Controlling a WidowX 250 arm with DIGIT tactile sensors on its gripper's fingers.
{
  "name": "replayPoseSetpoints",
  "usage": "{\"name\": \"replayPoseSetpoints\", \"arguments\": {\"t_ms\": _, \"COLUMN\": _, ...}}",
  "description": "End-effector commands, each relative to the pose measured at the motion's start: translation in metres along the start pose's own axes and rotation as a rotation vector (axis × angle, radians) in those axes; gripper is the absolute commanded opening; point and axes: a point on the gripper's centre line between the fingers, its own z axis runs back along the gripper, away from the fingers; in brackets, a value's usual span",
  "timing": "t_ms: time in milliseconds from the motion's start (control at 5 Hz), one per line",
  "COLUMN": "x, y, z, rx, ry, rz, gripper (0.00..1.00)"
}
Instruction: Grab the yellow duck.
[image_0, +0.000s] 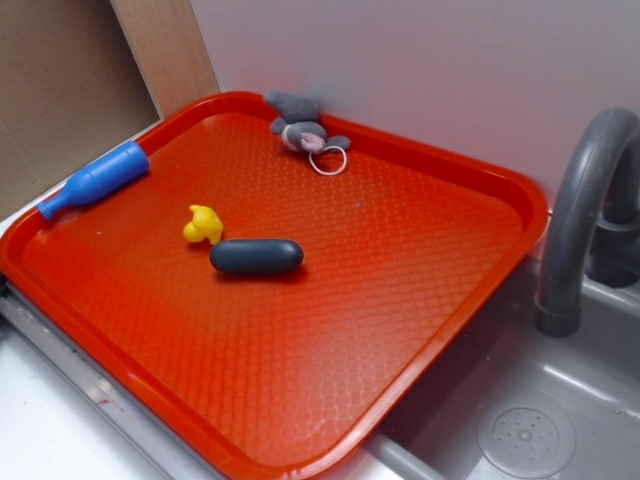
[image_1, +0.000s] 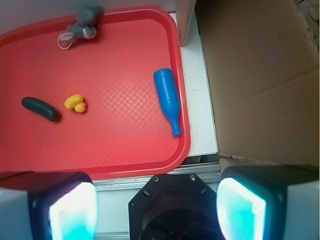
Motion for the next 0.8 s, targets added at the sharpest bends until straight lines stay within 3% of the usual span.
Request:
{"name": "replayPoseSetpoints", "arguments": {"t_ms": 0, "x": 0.0, "y": 0.0, "z": 0.0, "rx": 0.0, "ry": 0.0, "rz": 0.0, "gripper": 1.0}}
{"name": "replayPoseSetpoints", "arguments": {"t_ms": 200, "x": 0.001, "y": -0.032, "z": -0.012, "rx": -0.022, "ry": -0.089, "rz": 0.241, "gripper": 1.0}}
{"name": "replayPoseSetpoints", "arguments": {"t_ms": 400, "x": 0.005, "y": -0.05, "z": -0.019, "rx": -0.055, "ry": -0.06, "rz": 0.392, "gripper": 1.0}}
{"name": "replayPoseSetpoints", "arguments": {"t_ms": 600, "x": 0.027, "y": -0.069, "z": -0.047, "rx": -0.168, "ry": 0.071, "rz": 0.625, "gripper": 1.0}}
